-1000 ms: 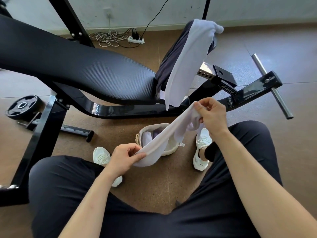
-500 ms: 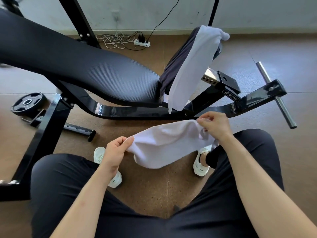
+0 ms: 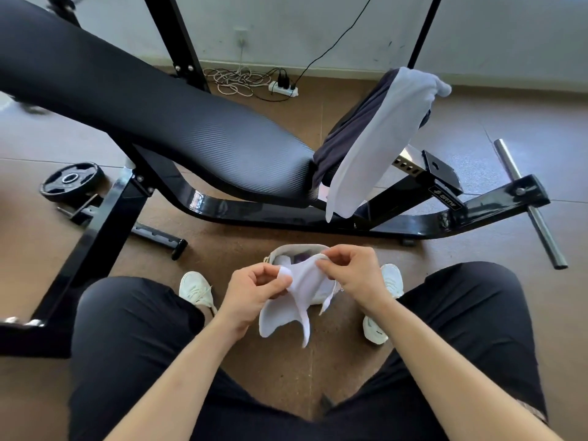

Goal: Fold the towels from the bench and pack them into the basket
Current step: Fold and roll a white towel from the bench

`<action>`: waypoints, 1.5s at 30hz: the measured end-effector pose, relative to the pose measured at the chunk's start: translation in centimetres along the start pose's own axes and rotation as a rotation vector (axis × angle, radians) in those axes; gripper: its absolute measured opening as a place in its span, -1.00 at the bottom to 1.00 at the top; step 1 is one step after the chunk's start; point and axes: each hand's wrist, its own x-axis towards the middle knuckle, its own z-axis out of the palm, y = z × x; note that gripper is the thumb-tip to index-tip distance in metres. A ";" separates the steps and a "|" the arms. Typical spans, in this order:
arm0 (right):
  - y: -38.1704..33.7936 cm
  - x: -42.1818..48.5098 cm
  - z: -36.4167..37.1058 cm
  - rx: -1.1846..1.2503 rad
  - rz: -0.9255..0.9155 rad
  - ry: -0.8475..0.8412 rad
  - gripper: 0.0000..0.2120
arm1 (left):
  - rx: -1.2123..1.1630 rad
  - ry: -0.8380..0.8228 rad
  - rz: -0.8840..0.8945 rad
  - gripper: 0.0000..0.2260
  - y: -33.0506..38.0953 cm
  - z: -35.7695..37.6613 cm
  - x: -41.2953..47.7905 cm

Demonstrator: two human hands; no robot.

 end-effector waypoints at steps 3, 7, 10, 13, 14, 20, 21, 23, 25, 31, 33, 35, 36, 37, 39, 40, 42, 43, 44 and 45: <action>-0.4 -0.8 1.5 0.039 -0.015 0.033 -0.93 | 0.002 0.021 0.024 -0.85 0.0 0.4 0.1; -0.6 -1.5 2.5 -0.032 -0.105 -0.008 -0.94 | -0.026 -0.015 0.032 -0.84 0.1 0.8 0.2; -0.2 -1.5 2.6 -0.079 -0.163 -0.022 -0.87 | -0.030 -0.044 0.029 -0.84 0.1 0.9 0.1; 0.0 -1.7 2.8 -0.114 -0.232 -0.025 -0.87 | -0.033 -0.057 0.028 -0.84 0.1 0.9 0.1; -0.1 -1.7 2.8 -0.127 -0.258 -0.031 -0.88 | -0.032 -0.061 0.029 -0.86 0.1 0.9 0.1; 0.7 -1.4 2.8 -0.298 -0.408 -0.076 -0.74 | -0.086 -0.151 0.008 -0.64 0.4 0.8 0.0; 0.9 -1.4 2.9 -0.318 -0.422 -0.062 -0.74 | -0.081 -0.175 0.011 -0.62 0.4 0.8 0.0; 0.9 -1.2 2.8 -0.322 -0.437 -0.020 -0.80 | -0.092 -0.212 0.018 -0.59 0.4 0.7 0.0; 0.7 -1.0 2.6 -0.317 -0.452 -0.007 -0.85 | -0.101 -0.224 0.020 -0.59 0.5 0.6 0.0; 0.3 -0.6 1.1 -0.230 -0.337 -0.089 -0.91 | 0.068 -0.031 0.143 -0.78 -0.1 0.0 0.8; 0.2 -0.6 0.7 -0.200 -0.321 -0.136 -0.91 | 0.222 0.026 0.213 -0.82 -0.8 -0.4 1.3; -0.1 -0.6 0.4 -0.161 -0.315 -0.180 -0.92 | 0.347 0.007 0.257 -0.76 -1.3 -0.2 1.4; -0.2 -0.7 0.4 -0.147 -0.316 -0.195 -0.92 | 0.394 -0.008 0.276 -0.72 -1.5 0.1 1.4; -0.3 -0.7 0.4 -0.135 -0.315 -0.207 -0.91 | 0.442 -0.025 0.294 -0.70 -1.4 0.5 1.5; -0.5 -0.8 0.4 -0.106 -0.299 -0.218 -0.90 | 0.520 -0.069 0.321 -0.75 -1.4 1.2 1.6; -0.5 -0.7 0.3 -0.093 -0.292 -0.215 -0.90 | 0.549 -0.086 0.324 -0.82 -1.5 1.5 1.7; -0.5 -0.6 0.1 -0.077 -0.277 -0.204 -0.89 | 0.598 -0.105 0.315 -0.86 -2.0 1.4 2.0; -0.5 -0.5 -0.1 -0.059 -0.265 -0.195 -0.89 | 0.614 -0.106 0.307 -0.82 -2.3 1.4 2.2; -0.6 -0.5 -0.4 -0.026 -0.251 -0.182 -0.88 | 0.629 -0.107 0.296 -0.81 -2.6 1.3 2.3; -0.7 -0.5 -0.6 0.013 -0.239 -0.157 -0.88 | 0.648 -0.112 0.288 -0.85 -2.6 1.3 2.3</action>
